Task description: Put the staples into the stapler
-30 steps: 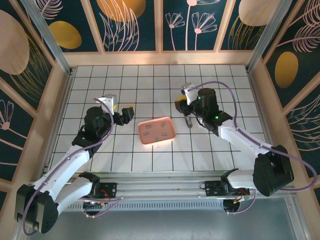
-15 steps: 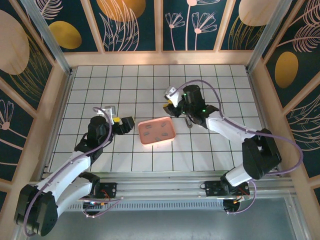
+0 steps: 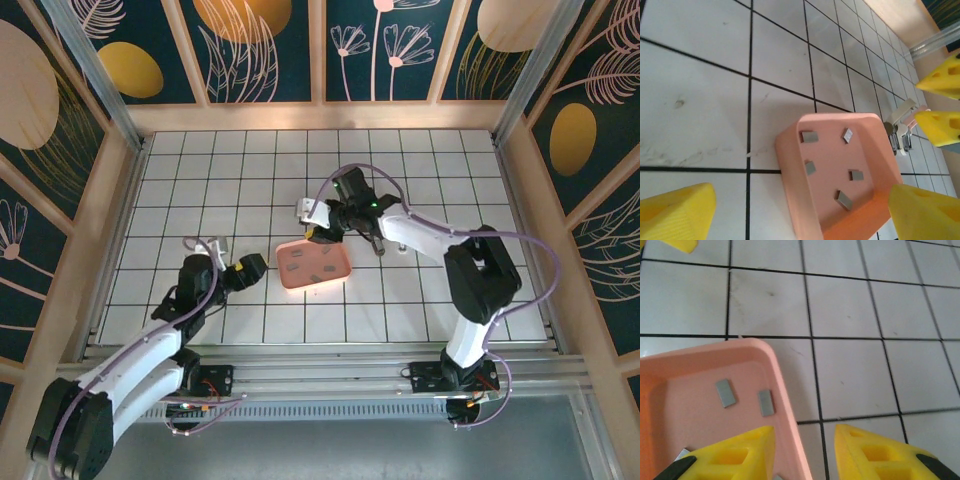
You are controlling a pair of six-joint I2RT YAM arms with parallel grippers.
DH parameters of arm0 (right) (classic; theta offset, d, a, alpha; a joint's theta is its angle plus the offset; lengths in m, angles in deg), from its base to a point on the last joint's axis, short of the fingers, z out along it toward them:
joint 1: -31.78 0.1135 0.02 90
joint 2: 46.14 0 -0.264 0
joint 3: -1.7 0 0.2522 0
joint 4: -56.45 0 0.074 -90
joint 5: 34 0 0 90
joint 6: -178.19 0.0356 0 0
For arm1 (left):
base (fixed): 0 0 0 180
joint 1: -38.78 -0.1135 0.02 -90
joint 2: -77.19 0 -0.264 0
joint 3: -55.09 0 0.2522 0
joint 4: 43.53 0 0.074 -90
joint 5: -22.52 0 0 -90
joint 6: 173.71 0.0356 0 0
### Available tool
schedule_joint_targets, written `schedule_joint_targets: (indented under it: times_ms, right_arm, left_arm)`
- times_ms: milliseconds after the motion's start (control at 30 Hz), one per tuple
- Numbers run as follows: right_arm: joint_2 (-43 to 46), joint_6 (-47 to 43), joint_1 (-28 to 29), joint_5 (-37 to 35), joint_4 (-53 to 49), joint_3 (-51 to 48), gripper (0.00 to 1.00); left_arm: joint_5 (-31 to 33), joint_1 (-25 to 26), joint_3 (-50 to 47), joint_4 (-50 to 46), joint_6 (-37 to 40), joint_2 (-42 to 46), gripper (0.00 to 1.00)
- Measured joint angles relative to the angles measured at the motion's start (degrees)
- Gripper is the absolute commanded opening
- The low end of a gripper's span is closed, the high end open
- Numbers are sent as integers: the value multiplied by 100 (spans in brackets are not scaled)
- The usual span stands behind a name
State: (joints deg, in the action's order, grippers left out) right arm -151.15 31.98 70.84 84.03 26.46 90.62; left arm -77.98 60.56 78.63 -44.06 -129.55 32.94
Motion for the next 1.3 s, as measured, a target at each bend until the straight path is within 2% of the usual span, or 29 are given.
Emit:
schedule_joint_targets:
  times_ms: [167, 333, 867, 1300]
  right_arm:
    - [-343, -599, 205, 52, -433, 221, 37]
    - [-623, -990, 382, 37, -592, 358, 39]
    - [-1281, -1276, 680, -15, -855, 831, 38]
    - [-1499, -1305, 680, -72, -1244, 1062, 38]
  left_arm:
    - [358, 0, -273, 24, -57, 590, 88]
    - [573, -2, -450, 26, -74, 767, 88]
    - [651, 0, -468, 17, -162, -109, 88]
    - [654, -2, -437, 20, -162, -140, 89]
